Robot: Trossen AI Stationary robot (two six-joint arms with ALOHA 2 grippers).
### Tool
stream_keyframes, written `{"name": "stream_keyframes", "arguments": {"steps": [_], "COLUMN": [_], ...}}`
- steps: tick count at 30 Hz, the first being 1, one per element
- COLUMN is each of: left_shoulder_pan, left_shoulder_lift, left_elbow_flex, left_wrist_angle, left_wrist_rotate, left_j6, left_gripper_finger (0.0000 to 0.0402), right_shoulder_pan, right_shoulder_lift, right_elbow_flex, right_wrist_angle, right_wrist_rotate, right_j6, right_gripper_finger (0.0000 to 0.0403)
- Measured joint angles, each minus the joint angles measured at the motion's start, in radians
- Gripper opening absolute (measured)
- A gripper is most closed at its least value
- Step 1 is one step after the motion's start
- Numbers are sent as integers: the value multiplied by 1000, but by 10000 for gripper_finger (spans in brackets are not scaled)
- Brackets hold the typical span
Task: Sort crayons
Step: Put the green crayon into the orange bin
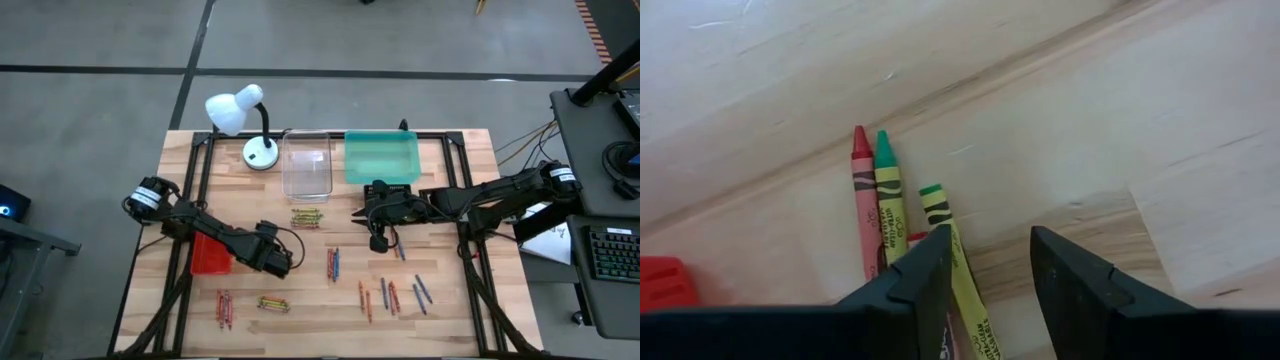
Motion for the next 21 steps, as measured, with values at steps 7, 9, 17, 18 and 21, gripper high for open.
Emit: {"name": "stream_keyframes", "arguments": {"steps": [7, 9, 17, 18, 21], "left_shoulder_pan": [0, 0, -7, -10, -19], "left_shoulder_lift": [0, 0, 0, 0, 0], "left_elbow_flex": [0, 4, 65, 70, 73], "left_wrist_angle": [41, 51, -20, -35, -43], "left_wrist_rotate": [15, 22, 48, 48, 46], "left_j6": [29, 44, 76, 75, 69], "left_gripper_finger": [120, 120, 120, 120, 120], "right_shoulder_pan": [0, 0, 0, 0, 0], "right_shoulder_lift": [0, 0, 0, 0, 0], "right_elbow_flex": [0, 0, -1, -1, -1], "right_wrist_angle": [0, 0, 0, 0, 0], "right_wrist_rotate": [0, 0, 0, 0, 0], "right_j6": [2, 3, 10, 11, 11], "right_gripper_finger": [63, 63, 63, 63, 63]}}
